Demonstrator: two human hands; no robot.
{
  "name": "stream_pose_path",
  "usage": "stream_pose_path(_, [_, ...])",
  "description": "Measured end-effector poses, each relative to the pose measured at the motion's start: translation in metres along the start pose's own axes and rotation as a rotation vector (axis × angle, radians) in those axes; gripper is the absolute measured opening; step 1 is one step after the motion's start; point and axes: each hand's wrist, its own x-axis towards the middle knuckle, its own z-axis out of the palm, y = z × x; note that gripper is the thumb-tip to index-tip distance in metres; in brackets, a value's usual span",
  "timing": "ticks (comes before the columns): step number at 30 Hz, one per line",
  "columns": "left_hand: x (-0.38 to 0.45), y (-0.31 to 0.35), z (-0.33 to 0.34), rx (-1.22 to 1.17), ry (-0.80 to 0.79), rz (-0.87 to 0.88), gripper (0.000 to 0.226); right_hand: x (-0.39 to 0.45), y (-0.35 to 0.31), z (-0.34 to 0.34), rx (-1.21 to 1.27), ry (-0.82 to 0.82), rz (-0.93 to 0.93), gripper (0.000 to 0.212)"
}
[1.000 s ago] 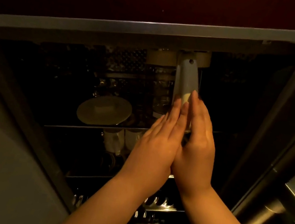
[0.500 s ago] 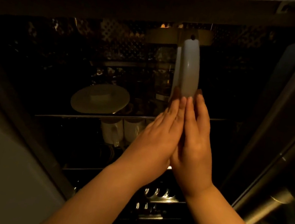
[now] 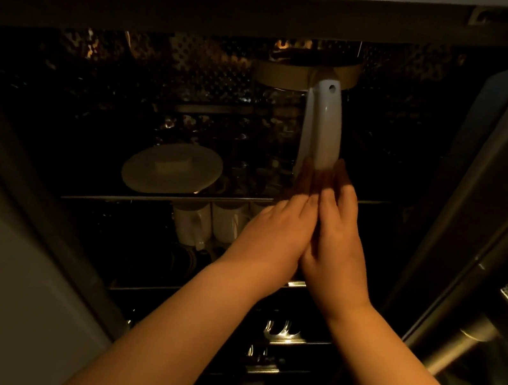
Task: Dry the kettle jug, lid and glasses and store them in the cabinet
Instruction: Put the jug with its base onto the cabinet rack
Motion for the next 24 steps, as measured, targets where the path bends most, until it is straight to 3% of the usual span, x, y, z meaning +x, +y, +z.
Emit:
stream_pose_path(2, [0.001,0.0,-0.003,0.015,-0.023,-0.01,0.067,0.001,-0.001,-0.002,-0.022,-0.016,0.011,0.043])
stream_pose_path(8, [-0.023,0.01,-0.035,-0.026,0.021,0.078,0.073,-0.02,-0.03,-0.036,-0.025,-0.035,0.029,0.073])
stream_pose_path(17, [-0.046,0.061,-0.125,-0.048,0.083,0.147,0.067,-0.016,-0.096,-0.124,-0.015,0.038,-0.014,0.055])
stream_pose_path(24, [-0.026,0.126,-0.177,-0.056,0.07,0.211,0.065,-0.001,-0.131,-0.207,-0.064,0.012,0.105,0.052])
